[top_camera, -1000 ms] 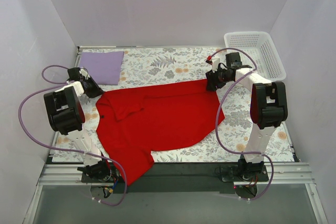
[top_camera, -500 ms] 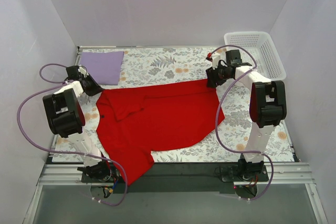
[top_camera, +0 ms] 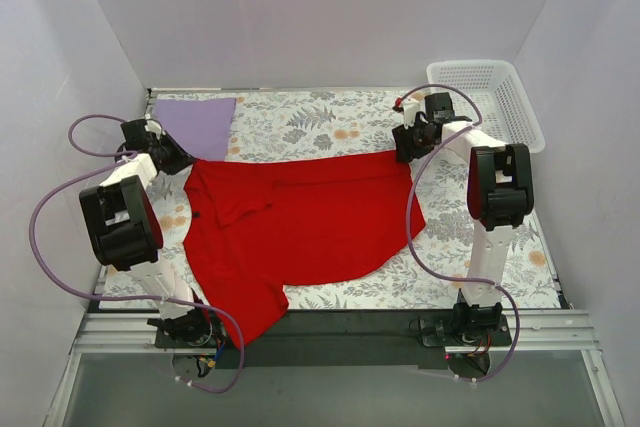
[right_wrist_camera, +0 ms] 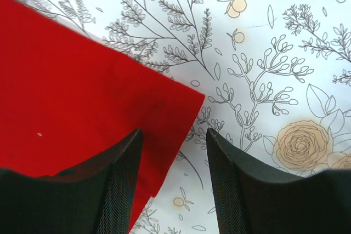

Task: Fold and stack the t-shirts

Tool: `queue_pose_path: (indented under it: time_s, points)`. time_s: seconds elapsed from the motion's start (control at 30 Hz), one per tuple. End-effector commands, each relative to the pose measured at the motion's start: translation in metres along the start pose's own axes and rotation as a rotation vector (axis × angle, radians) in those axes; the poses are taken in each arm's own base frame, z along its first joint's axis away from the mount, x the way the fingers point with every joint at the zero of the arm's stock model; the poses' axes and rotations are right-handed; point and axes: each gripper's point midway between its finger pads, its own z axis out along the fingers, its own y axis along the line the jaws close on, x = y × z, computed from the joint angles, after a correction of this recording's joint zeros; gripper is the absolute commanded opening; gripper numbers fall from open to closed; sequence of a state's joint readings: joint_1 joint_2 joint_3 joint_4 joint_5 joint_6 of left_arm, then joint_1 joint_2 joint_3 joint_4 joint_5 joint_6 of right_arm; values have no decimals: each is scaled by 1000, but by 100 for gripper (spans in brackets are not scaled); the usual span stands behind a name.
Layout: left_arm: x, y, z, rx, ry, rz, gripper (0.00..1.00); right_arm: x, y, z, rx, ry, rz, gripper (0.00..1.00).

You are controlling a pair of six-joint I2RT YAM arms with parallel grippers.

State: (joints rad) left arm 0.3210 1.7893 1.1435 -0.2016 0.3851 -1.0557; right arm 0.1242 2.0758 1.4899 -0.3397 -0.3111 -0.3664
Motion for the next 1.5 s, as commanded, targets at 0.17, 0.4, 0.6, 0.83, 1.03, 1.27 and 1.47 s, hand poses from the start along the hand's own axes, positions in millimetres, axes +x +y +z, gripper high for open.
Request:
queue_pose_path:
  time_s: [0.17, 0.4, 0.6, 0.83, 1.03, 1.27, 1.47]
  points:
    - [-28, -26, -19, 70, -86, 37, 0, -5, -8, 17, 11, -5, 29, 48]
    - [-37, -38, -24, 102, -111, 52, 0, 3, -5, 25, -23, 8, 56, 13]
    - [-48, -50, -27, 126, -144, 79, 0, -3, -19, 20, 40, 5, 42, 1]
    - [-61, -52, -9, 110, -144, 85, 0, -8, -30, 22, 84, -5, 36, 1]
    - [-71, -46, 21, 90, -120, 73, 0, -34, -45, 25, 124, -66, 30, 1]
    - [-97, -56, 52, 104, -109, 61, 0, -65, -62, 32, 171, -107, 5, 10]
    - [-140, -76, 25, 70, -218, 84, 44, -102, -45, -2, 167, -186, -84, 43]
